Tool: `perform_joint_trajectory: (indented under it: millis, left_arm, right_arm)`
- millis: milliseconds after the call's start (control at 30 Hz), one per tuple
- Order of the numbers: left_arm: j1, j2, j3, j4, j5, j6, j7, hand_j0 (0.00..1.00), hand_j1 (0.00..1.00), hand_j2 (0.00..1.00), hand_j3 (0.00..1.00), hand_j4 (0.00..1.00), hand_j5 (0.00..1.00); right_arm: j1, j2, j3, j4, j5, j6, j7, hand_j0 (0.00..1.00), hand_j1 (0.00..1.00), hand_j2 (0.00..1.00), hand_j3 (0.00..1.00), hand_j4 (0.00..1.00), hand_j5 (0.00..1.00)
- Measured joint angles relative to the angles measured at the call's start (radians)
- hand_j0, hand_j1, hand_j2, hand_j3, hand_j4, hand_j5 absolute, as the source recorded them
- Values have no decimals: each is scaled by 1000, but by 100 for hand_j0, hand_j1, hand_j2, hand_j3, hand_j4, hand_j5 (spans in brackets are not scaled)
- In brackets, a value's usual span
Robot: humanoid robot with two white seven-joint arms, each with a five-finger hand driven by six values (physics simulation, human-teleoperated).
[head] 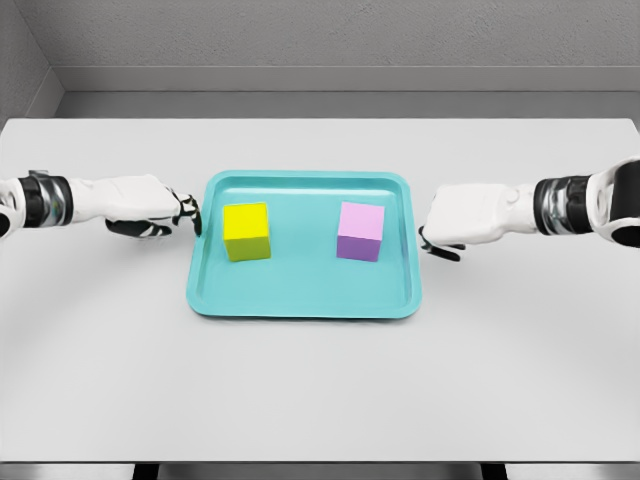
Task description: Push two cubes
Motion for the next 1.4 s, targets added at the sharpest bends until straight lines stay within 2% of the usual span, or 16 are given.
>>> perform_joint_trajectory:
  millis: [100, 267, 400, 667, 1000, 1133, 1267, 1400]
  left_arm:
    - [-23, 3, 0, 3, -3, -1, -3, 35, 35, 35, 35, 35, 35]
    - [-26, 9, 3, 2, -2, -2, -4, 35, 35, 35, 35, 35, 35]
    - [-34, 1, -1, 0, -4, -2, -13, 29, 29, 29, 29, 29, 29]
    - [-74, -52, -27, 5, -14, -2, -18, 29, 29, 29, 29, 29, 29]
    - [-81, -126, -66, 18, -6, 6, -18, 29, 29, 29, 29, 29, 29]
    - [-113, -158, -69, 65, -11, 1, -18, 29, 29, 29, 29, 29, 29]
    - [-118, -200, -67, 117, -6, 5, -17, 29, 29, 29, 29, 29, 29]
    - [-133, -212, -68, 144, -11, 1, -18, 29, 29, 29, 29, 29, 29]
  right_arm:
    - [-28, 43, 29, 71, 14, 0, 0, 0, 0, 0, 0, 0, 0]
    - [-54, 103, 55, 171, 22, 0, 0, 0, 0, 0, 0, 0, 0]
    - [-60, 138, 75, 231, 24, 0, 0, 0, 0, 0, 0, 0, 0]
    - [-74, 180, 109, 276, 26, 0, 0, 0, 0, 0, 0, 0, 0]
    - [-83, 217, 129, 282, 26, 0, 0, 0, 0, 0, 0, 0, 0]
    - [-98, 236, 132, 284, 35, 0, 0, 0, 0, 0, 0, 0, 0]
    - [-103, 257, 132, 290, 52, 0, 0, 0, 0, 0, 0, 0, 0]
    - [-107, 251, 116, 339, 56, 0, 0, 0, 0, 0, 0, 0, 0]
